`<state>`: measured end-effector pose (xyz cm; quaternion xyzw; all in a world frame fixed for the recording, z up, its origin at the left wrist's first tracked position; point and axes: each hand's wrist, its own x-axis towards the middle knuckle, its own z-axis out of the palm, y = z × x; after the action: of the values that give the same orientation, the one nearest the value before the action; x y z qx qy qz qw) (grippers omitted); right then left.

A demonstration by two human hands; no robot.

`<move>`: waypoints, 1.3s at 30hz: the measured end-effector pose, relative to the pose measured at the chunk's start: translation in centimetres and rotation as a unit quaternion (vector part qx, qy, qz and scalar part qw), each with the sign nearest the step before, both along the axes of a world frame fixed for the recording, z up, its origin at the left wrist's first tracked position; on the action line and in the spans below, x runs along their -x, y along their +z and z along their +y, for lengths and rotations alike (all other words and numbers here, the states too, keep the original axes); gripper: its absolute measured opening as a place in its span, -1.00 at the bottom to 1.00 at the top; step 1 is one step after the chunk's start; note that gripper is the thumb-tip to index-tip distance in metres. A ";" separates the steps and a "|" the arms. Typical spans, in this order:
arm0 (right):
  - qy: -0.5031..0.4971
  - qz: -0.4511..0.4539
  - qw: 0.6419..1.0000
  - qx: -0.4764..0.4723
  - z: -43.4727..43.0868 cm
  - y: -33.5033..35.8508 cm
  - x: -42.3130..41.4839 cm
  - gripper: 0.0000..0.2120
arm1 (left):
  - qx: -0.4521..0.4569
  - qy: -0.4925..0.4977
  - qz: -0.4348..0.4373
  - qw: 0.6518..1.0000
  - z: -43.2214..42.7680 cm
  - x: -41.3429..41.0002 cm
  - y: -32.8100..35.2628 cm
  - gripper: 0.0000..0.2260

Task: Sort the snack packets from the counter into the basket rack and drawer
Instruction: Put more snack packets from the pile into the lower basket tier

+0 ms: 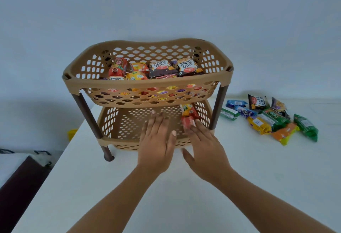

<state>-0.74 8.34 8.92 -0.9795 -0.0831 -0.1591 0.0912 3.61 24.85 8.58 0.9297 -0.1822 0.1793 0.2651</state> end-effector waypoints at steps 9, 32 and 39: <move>-0.104 0.052 0.993 0.037 -8.9 -3.0 9.2 -0.49 | 0.062 -0.140 0.052 0.987 -4.4 7.6 -4.5 -0.48; -0.143 0.173 0.974 0.012 -36.4 -4.4 5.0 -0.40 | -0.212 -0.036 0.183 0.959 -27.8 4.5 -13.2 -0.22; -0.119 0.187 0.975 -0.029 -39.4 -5.6 0.0 -0.35 | -0.223 -0.031 0.228 0.947 -29.4 2.3 -12.3 -0.28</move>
<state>-0.73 -31.06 3.36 -0.9917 0.0571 0.0148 0.1142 1.28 -4.53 -3.77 0.9751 -0.1809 -0.0905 0.0908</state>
